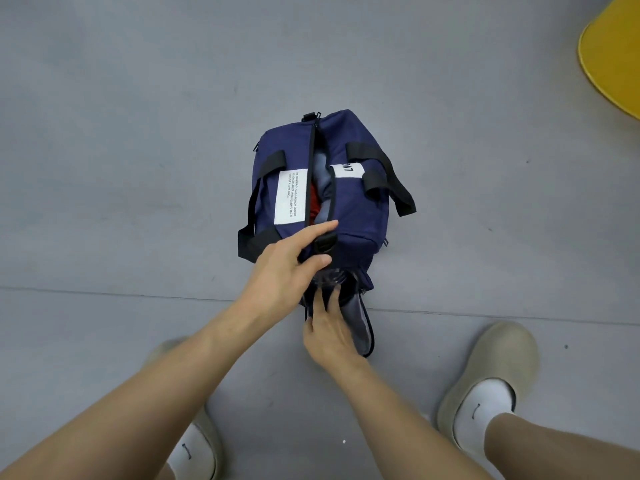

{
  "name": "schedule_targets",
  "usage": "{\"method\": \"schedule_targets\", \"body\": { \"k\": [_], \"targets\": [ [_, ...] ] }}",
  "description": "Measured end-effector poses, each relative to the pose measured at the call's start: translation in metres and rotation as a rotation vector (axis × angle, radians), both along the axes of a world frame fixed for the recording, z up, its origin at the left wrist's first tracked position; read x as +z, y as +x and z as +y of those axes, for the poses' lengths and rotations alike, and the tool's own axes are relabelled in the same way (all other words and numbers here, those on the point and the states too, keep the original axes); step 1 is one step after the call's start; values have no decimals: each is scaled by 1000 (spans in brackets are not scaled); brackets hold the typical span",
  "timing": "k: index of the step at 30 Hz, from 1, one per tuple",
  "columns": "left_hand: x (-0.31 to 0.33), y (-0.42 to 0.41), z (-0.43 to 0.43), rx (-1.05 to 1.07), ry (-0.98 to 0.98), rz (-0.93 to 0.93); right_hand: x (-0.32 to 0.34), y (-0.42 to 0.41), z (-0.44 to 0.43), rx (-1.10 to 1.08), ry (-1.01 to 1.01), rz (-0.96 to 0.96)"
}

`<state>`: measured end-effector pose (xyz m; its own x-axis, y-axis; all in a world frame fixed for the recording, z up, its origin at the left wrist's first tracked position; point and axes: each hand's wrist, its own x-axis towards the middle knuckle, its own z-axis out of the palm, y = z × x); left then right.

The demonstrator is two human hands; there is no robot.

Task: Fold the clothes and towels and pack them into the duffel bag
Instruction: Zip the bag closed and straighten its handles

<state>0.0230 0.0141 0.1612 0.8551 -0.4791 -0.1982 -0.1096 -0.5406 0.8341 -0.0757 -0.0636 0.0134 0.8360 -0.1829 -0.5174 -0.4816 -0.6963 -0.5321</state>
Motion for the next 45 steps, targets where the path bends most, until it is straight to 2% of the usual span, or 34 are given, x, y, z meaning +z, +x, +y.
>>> {"method": "schedule_targets", "body": {
  "k": [4, 8, 13, 17, 22, 25, 31, 36, 41, 45],
  "targets": [
    [2, 0, 4, -32, 38, -8, 6, 16, 0, 0, 0, 16],
    [3, 4, 12, -51, 104, -20, 15, 13, 1, 100, -38, 17],
    [2, -1, 9, -89, 186, -17, 34, -23, -16, 183, -41, -135],
    [4, -10, 9, -131, 303, -69, 66, -36, -36, 18, 4, -224],
    [4, -14, 16, -148, 389, -69, 106, -28, -59, -239, -42, -405],
    [7, -19, 19, -164, 409, -68, 129, -24, -61, -138, -17, -401],
    [15, -57, 31, -270, 437, -60, 168, -27, -74, 28, -138, -372],
    [21, -100, 47, -423, 497, 7, 202, -32, -71, 132, 14, -209],
    [32, -132, 54, -600, 583, 35, 212, -34, -70, 249, -99, -150],
    [56, -110, 50, -650, 620, -23, 215, -11, -78, 332, -209, -142]
  ]
}}
